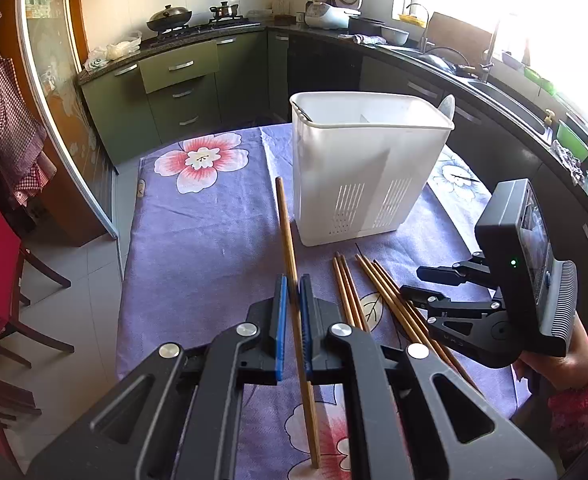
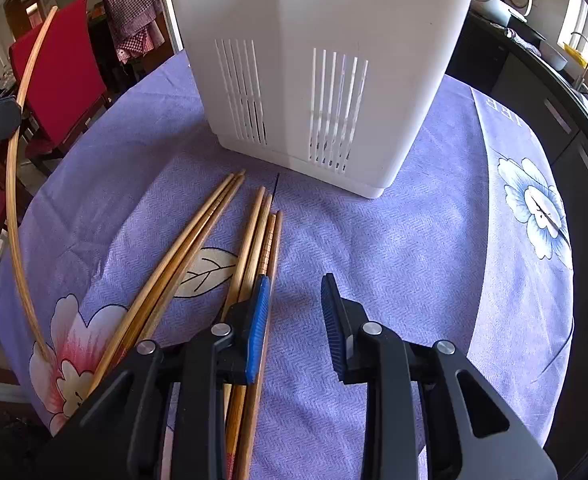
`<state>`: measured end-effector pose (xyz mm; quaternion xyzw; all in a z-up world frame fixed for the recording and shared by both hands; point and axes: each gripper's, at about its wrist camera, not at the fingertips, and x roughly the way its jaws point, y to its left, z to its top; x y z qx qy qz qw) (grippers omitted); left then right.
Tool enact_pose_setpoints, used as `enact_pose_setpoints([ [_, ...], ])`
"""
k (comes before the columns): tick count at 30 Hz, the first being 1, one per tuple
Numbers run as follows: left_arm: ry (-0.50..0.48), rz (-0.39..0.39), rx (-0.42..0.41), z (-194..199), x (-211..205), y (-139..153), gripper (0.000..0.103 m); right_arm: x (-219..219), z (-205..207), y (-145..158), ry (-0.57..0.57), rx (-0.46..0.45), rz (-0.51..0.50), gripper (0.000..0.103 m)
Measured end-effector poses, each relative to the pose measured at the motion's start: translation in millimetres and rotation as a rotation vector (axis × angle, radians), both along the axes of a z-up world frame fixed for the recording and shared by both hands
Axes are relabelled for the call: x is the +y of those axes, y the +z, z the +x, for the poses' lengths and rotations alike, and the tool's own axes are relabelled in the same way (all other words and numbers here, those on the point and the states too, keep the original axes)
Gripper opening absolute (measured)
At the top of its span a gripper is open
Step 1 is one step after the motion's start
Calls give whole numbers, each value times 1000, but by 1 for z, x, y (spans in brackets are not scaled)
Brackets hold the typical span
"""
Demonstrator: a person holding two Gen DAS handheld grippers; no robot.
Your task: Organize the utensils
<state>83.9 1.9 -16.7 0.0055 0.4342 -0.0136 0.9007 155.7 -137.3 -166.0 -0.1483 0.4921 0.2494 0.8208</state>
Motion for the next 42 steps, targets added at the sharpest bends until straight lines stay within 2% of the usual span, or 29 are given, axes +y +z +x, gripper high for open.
enact_pose_setpoints([
  [2,4,-2,-5,-2,2,2,7,1,0,1,7,8,-2,24],
  [9,7,-3,-21,-5,6,5,7,2,-2,-4,23,33,-46,24],
  [16,2,1,-23,-7,5,4,7,12,11,-5,22,56,-36,24],
  [17,1,2,-24,-7,5,5,7,13,13,-5,26,58,-39,22],
  [18,-1,2,-24,-7,5,5,7,15,14,-4,33,61,-41,15],
  [20,-3,2,-26,-8,5,6,7,19,16,-4,54,83,-30,7],
  [24,-5,2,-26,-10,4,6,7,14,19,-2,39,106,-8,6],
  [30,-10,3,-26,-11,4,9,6,-22,16,31,-21,62,131,6],
  [37,-13,4,-52,-18,3,19,6,-73,-15,92,-87,-73,310,6],
  [42,-18,11,-53,-19,3,23,3,-94,-38,120,-111,-142,362,6],
])
